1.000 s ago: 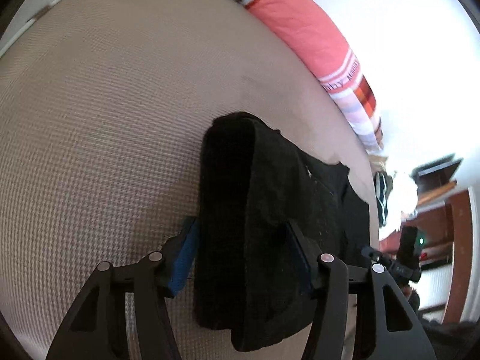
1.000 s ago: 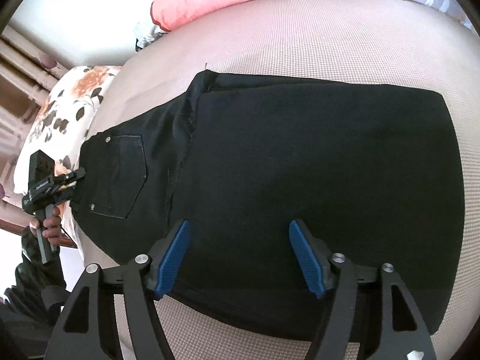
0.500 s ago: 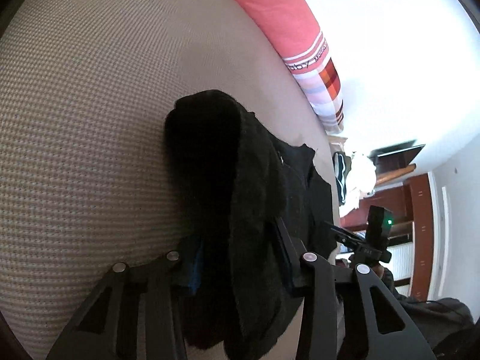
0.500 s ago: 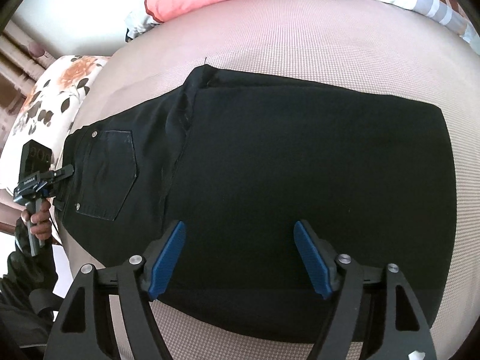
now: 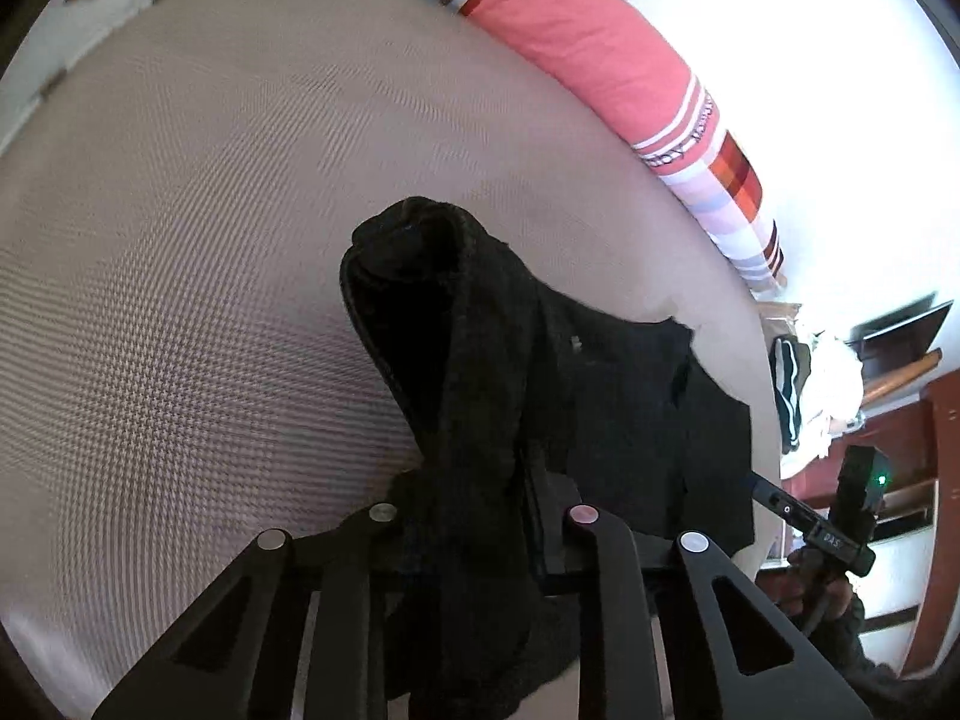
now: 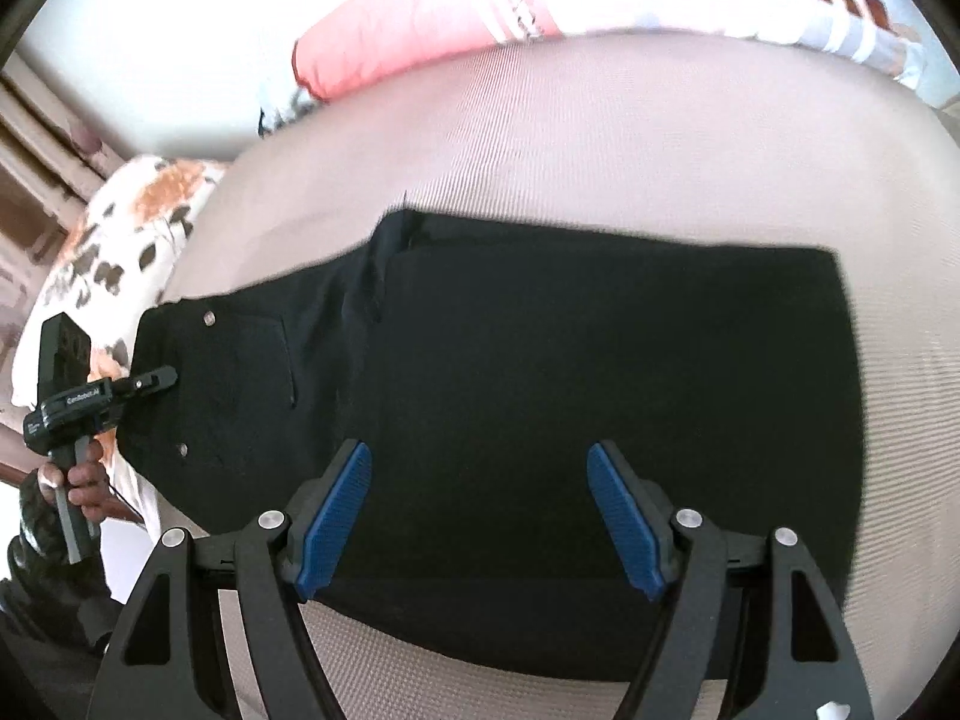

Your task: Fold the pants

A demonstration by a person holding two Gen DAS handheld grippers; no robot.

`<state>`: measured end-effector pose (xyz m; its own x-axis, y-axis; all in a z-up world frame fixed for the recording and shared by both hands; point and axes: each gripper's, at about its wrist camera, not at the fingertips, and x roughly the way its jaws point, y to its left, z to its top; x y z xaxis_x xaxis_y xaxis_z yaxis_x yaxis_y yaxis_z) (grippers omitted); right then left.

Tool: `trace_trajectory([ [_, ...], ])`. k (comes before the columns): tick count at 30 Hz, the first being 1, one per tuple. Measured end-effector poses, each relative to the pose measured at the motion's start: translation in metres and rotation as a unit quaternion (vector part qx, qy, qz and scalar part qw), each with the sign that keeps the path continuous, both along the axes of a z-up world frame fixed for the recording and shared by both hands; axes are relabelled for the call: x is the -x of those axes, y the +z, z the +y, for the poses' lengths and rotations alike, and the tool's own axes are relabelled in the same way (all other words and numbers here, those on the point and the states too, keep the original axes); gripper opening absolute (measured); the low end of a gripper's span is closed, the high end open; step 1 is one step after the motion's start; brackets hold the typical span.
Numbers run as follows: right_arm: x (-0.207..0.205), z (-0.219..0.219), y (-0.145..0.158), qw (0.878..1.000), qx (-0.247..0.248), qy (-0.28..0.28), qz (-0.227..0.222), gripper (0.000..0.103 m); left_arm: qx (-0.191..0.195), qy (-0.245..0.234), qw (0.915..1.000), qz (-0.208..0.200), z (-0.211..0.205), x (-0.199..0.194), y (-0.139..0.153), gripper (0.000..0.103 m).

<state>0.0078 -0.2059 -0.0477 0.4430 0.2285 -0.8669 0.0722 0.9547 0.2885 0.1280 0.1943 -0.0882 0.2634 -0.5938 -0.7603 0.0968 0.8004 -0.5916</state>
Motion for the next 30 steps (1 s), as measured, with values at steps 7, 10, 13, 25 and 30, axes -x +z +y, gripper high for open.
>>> trace_trajectory([
  [7,0.022,-0.042,0.026,0.999,-0.004,-0.032,-0.031,0.073,0.02,0.001,0.9995,-0.026,-0.047,0.015,0.057,0.016],
  [10,0.033,-0.06,0.035,0.998,-0.012,-0.048,-0.038,0.073,0.027,-0.004,0.9992,-0.028,-0.08,0.014,0.072,0.015],
  [13,0.049,-0.083,0.046,0.996,-0.022,-0.065,-0.06,0.073,0.021,-0.023,0.9988,-0.038,-0.124,0.013,0.085,0.015],
  [25,0.07,-0.142,0.014,0.977,-0.102,-0.17,-0.081,0.073,-0.006,-0.115,0.9911,-0.067,-0.299,0.029,0.074,0.015],
  [30,0.067,-0.142,0.02,0.979,-0.075,-0.166,-0.095,0.073,-0.04,-0.144,0.9872,-0.055,-0.35,0.042,0.042,0.015],
])
